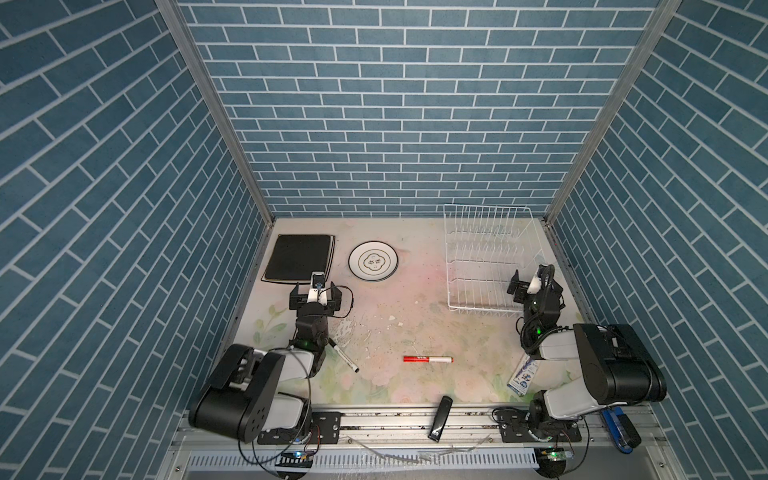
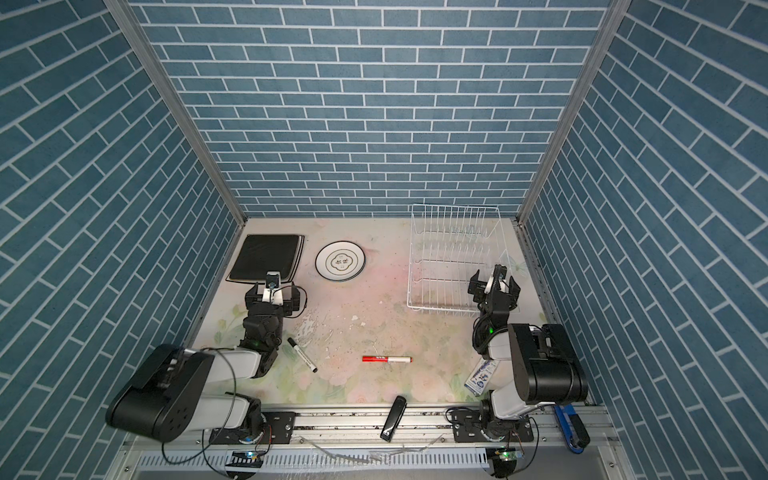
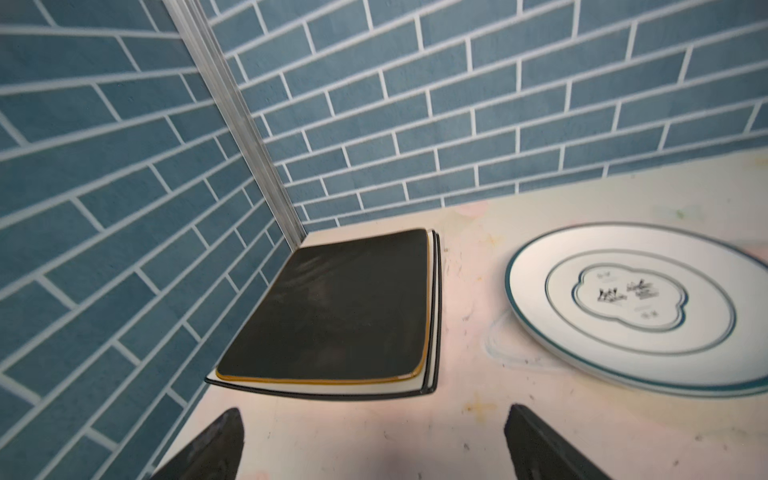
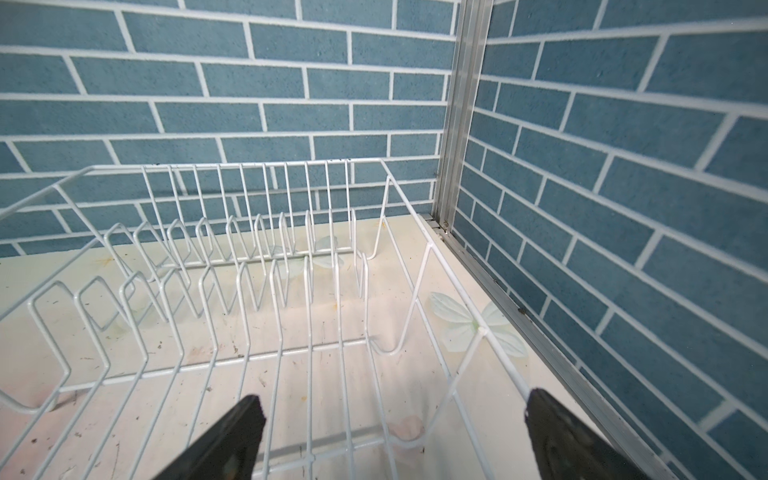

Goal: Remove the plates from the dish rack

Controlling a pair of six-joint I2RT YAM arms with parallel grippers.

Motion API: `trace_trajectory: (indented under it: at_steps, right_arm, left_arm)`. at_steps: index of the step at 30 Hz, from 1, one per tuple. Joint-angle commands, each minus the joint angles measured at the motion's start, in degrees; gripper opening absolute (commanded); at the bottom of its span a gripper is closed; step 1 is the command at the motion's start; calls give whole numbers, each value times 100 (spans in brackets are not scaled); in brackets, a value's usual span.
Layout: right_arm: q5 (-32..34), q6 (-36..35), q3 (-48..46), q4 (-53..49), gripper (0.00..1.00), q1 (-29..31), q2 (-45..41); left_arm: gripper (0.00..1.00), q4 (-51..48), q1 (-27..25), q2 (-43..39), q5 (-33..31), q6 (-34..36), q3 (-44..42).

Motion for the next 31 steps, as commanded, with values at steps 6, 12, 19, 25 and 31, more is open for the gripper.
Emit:
trace_trajectory:
  at_steps: [6,12,19,25,31]
  right_arm:
    - [-71,-98,100,-863,99,-44,176]
    - [-95,-78,158,-997,99,-61,172]
    - [-114,-73,176,-1029,99,-70,171]
    - [-341,1,359,-1396,99,-180,172]
    - [-405,59,386,-1492,99,-245,153]
  left_arm:
    - [100,929,496,761,195,-464,-10]
    - [100,-1419,1230,446,1303,-1029,988]
    - [100,-541,1244,447,979,-1136,520]
    - [100,-1362,1154,466,985,-1028,967]
    - [100,-1039,1138,421,941,-1015,783]
